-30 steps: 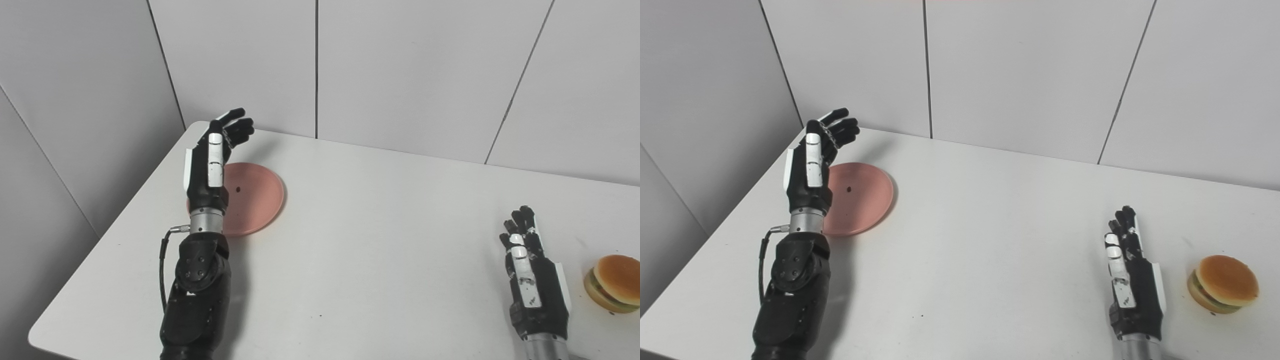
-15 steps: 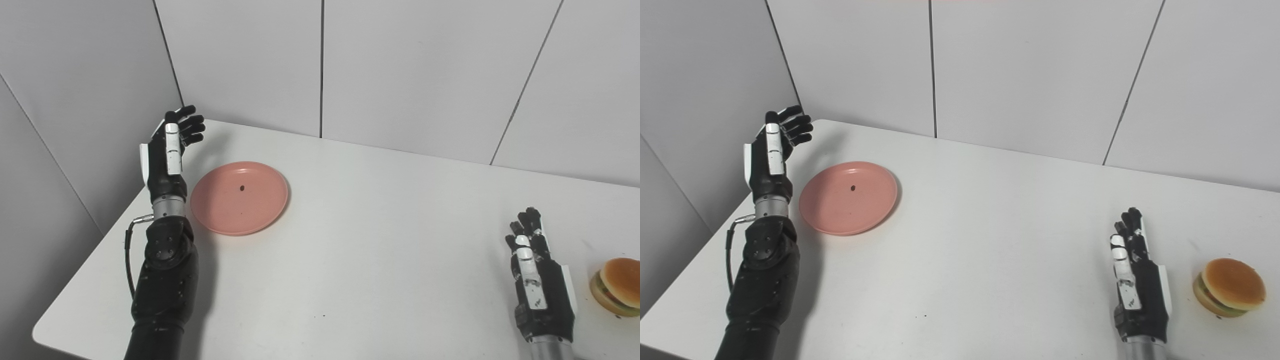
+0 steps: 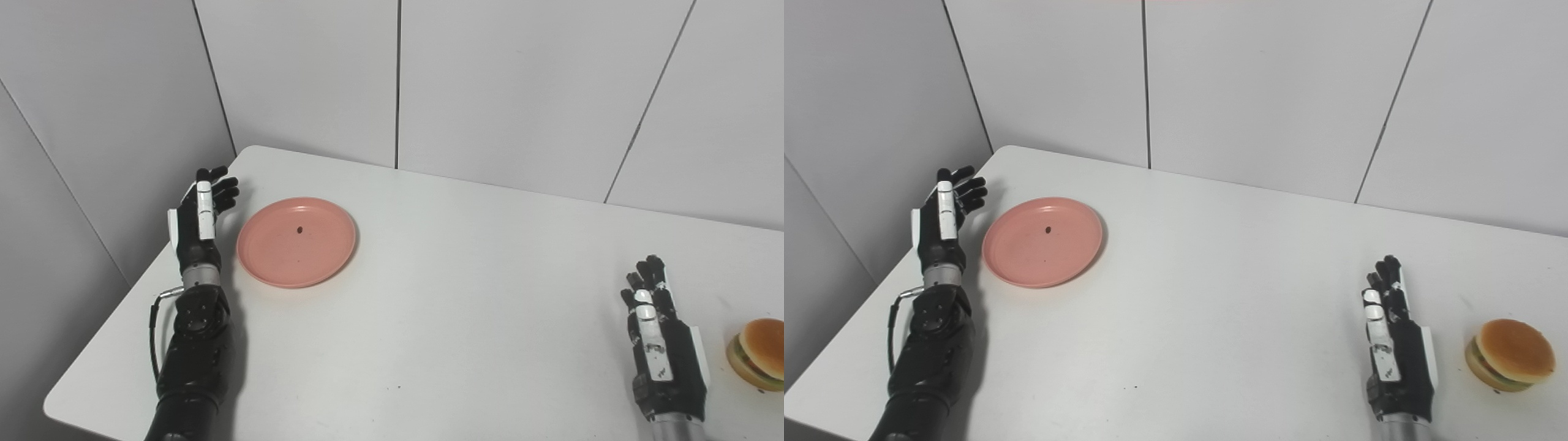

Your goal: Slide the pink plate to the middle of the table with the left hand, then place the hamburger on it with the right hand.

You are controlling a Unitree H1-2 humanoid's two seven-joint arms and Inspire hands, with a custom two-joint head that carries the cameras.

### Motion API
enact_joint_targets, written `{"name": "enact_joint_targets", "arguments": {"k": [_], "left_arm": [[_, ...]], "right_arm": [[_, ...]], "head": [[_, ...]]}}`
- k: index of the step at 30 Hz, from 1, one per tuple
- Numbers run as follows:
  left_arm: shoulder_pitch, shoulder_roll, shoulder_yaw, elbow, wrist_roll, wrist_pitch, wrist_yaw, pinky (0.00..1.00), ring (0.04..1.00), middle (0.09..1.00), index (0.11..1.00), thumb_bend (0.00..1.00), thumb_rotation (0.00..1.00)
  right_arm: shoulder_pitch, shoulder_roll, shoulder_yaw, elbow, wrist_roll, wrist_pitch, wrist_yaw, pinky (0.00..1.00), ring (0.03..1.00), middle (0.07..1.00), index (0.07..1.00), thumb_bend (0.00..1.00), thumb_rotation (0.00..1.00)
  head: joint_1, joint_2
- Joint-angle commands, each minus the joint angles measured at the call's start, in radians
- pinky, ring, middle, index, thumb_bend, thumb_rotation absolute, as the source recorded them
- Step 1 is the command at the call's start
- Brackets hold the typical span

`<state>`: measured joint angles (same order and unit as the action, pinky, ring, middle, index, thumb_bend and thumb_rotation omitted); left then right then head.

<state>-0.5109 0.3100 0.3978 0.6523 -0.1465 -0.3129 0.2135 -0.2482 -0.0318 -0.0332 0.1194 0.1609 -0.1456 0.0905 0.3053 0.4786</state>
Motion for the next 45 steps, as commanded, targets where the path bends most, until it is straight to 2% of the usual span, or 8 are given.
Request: {"name": "enact_joint_targets", "arguments": {"k": [1,8,17,21,25,30,34,45], "left_arm": [[-0.053,0.037,-0.001,0.024,0.008,-0.042,0.016,0.77,0.69,0.666,0.647,0.67,1.0],[-0.059,0.04,-0.022,0.104,-0.01,-0.061,-0.014,0.72,0.682,0.67,0.661,0.66,1.0],[-0.034,0.001,-0.034,0.052,-0.064,-0.01,-0.053,0.78,0.725,0.703,0.69,0.71,1.0],[-0.026,-0.017,-0.046,0.031,-0.072,0.007,-0.054,0.71,0.709,0.706,0.7,0.68,1.0],[-0.007,-0.036,-0.061,-0.026,-0.098,0.063,-0.084,0.71,0.721,0.721,0.713,0.69,1.0],[0.033,-0.066,-0.107,-0.14,-0.161,0.224,-0.19,0.78,0.797,0.786,0.775,0.73,1.0],[0.045,-0.096,-0.119,-0.176,-0.199,0.288,-0.223,0.81,0.817,0.8,0.79,0.72,1.0],[0.066,-0.157,-0.141,-0.243,-0.217,0.336,-0.262,0.78,0.799,0.79,0.773,0.73,1.0]], "right_arm": [[0.005,0.0,0.002,0.0,0.012,0.006,0.013,1.0,1.0,1.0,0.992,0.64,0.77],[0.005,0.002,0.003,-0.013,0.012,0.014,0.012,1.0,1.0,1.0,1.0,0.61,0.77],[0.003,0.009,-0.002,-0.012,0.007,0.007,0.0,1.0,1.0,1.0,1.0,0.63,0.77],[0.003,0.007,0.001,-0.015,0.004,0.013,-0.002,1.0,1.0,1.0,1.0,0.65,0.77],[0.001,-0.002,0.007,-0.012,-0.009,0.009,0.001,1.0,1.0,1.0,1.0,0.64,0.8],[-0.007,-0.007,-0.003,-0.002,-0.009,0.003,0.0,1.0,1.0,1.0,0.997,0.66,0.79],[-0.009,-0.006,-0.006,-0.002,-0.011,-0.007,0.0,1.0,1.0,1.0,0.995,0.62,0.79],[-0.007,-0.002,-0.001,-0.001,-0.028,-0.02,-0.007,1.0,1.0,1.0,0.996,0.63,0.8]], "head": [[-0.004,0.0],[-0.005,0.001],[-0.012,0.005],[-0.013,0.005],[-0.012,0.01],[-0.018,0.012],[-0.019,0.014],[-0.035,0.021]]}}
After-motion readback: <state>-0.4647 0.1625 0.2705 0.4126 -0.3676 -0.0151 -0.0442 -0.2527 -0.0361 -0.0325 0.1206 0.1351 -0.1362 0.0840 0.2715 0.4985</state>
